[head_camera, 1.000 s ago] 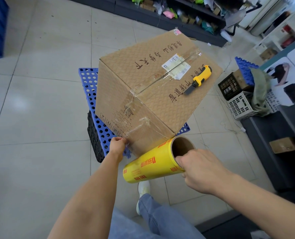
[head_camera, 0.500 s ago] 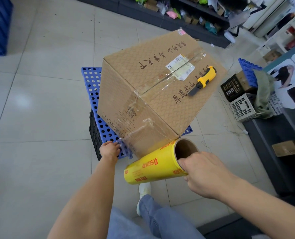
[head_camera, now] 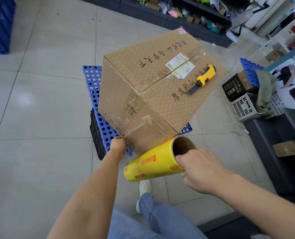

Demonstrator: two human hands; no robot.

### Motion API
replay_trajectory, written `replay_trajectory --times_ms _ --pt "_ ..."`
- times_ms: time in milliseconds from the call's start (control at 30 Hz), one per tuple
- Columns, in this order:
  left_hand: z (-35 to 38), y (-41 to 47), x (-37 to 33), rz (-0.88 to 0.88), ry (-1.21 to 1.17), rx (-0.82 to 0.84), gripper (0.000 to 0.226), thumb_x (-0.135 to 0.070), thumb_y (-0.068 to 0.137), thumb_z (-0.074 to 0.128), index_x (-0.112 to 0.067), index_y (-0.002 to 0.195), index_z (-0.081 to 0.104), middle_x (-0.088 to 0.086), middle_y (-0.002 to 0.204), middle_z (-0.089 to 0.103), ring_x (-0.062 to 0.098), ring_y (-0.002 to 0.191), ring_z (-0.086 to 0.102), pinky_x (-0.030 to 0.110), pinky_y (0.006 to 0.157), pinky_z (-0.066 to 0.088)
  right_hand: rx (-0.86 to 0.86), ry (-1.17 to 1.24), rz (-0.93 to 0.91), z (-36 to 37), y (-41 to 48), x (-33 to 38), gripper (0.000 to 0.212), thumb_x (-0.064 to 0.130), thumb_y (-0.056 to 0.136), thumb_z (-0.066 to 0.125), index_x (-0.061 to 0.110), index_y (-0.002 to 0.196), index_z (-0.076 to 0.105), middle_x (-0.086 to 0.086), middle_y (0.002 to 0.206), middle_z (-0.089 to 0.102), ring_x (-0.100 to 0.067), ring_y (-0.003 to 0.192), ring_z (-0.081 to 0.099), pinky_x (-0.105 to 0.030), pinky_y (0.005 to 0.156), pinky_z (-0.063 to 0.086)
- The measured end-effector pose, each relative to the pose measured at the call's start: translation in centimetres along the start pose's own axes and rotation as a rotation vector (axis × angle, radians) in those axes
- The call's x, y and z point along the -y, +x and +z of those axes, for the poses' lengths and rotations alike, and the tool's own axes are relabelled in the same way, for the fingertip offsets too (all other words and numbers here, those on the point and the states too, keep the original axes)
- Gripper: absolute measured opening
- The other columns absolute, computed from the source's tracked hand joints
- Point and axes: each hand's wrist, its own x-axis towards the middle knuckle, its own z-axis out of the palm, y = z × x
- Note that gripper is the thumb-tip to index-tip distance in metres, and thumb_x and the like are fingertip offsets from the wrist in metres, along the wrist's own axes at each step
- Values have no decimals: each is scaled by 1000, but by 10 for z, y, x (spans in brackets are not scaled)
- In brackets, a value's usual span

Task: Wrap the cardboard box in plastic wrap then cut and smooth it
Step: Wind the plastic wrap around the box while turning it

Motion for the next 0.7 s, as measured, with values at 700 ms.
replay_trajectory --times_ms 700 --pt "10 -154 -87 502 -100 248 20 8 85 51 -5 76 62 8 76 66 17 72 63 30 81 54 -77 38 -42 -5 -3 3 23 13 85 47 16 104 59 -9 110 63 -32 103 57 -31 68 32"
